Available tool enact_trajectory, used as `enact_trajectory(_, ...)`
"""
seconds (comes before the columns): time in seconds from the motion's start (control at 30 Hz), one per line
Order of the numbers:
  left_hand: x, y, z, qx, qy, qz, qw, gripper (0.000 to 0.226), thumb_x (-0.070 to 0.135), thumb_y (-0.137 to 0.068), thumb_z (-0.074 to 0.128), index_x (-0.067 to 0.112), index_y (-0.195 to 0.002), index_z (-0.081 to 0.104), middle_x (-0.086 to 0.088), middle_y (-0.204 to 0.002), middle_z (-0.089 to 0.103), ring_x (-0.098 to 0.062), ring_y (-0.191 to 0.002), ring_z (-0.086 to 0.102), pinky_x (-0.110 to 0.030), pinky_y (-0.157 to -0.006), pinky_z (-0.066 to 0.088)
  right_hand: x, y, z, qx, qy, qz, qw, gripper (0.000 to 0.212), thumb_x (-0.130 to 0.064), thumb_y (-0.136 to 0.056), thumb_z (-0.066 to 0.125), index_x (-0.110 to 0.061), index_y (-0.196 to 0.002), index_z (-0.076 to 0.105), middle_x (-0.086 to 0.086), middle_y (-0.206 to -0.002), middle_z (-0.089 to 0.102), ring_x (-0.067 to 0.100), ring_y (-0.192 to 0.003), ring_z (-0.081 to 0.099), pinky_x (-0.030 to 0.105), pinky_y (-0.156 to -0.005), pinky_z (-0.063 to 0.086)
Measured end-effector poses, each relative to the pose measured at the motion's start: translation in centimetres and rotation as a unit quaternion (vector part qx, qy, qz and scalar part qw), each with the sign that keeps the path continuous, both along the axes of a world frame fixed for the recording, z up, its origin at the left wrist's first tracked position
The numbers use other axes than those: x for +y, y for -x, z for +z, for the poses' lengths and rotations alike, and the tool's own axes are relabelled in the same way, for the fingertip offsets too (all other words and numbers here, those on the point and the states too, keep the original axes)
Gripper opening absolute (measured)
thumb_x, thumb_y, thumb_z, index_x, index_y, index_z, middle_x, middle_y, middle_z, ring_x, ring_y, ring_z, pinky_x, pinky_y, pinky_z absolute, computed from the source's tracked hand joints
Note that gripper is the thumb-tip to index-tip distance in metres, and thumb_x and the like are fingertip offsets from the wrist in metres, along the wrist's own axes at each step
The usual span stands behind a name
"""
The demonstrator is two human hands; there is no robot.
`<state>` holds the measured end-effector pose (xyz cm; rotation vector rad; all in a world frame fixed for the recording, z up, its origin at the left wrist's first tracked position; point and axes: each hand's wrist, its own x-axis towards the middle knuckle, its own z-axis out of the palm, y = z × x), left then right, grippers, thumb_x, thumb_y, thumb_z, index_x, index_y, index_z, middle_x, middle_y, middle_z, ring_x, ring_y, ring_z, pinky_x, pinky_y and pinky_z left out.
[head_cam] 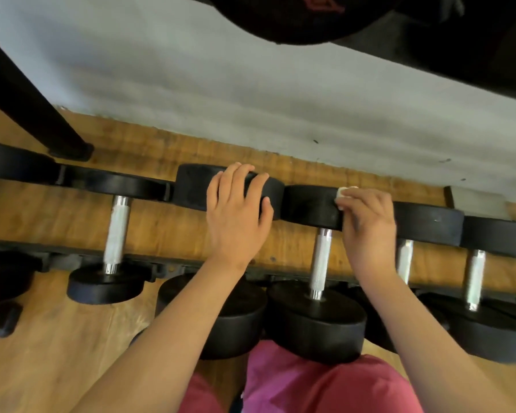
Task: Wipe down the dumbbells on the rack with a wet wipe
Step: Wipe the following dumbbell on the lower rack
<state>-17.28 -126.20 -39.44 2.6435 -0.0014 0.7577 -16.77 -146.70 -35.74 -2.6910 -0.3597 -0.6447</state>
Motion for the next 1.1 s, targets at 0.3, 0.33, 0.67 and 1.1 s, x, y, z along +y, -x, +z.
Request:
enact_trajectory(0.3,0.5,0.2,-0.4,0.024,-0.082,-0.011,0.996,0.035,0.03,-0.095,0.047,0.015,-0.126,0.058,-0.01,-0.13,0.056,-0.028,-0.129,0.046,-0.043,-0.109,0.031,3.5,0.4,-3.0,0.086,0.059,0.101,0.989,0.032,0.019,-0.068,0.07,0.0,-0.094,0.073,0.01,-0.102,0.069,0.031,-0.101,0.059,0.039,-0.074,0.057)
enact_trajectory(0.33,0.5,0.3,-0.5,0.027,-0.089,-0.008,0.996,0.036,0.03,-0.096,0.046,0.015,-0.126,0.058,-0.01,-0.13,0.056,-0.028,-0.129,0.046,-0.044,-0.109,0.031,2.5,0.8,-2.3,0.063,0.045,0.091,0.993,0.031,0.019,-0.069,0.07,-0.001,-0.094,0.073,0.009,-0.103,0.07,0.03,-0.101,0.058,0.034,-0.08,0.055)
enact_trajectory(0.67,0.3,0.2,-0.5,0.052,-0.13,0.007,0.99,0.039,0.032,-0.096,0.041,0.016,-0.129,0.053,-0.012,-0.133,0.052,-0.03,-0.131,0.043,-0.044,-0.11,0.026,4.4,-0.7,-2.1,0.064,0.02,0.022,0.998,0.023,0.011,-0.076,0.067,0.0,-0.096,0.074,0.009,-0.104,0.071,0.029,-0.102,0.058,0.032,-0.079,0.053)
enact_trajectory(1.1,0.4,0.2,-0.3,0.039,-0.127,0.006,0.991,0.038,0.03,-0.095,0.044,0.014,-0.128,0.054,-0.013,-0.131,0.053,-0.03,-0.13,0.044,-0.045,-0.11,0.028,-0.4,1.9,-1.0,0.016,-0.039,-0.022,0.999,0.019,0.008,-0.078,0.067,-0.003,-0.093,0.073,0.008,-0.103,0.071,0.024,-0.103,0.057,0.019,-0.088,0.045)
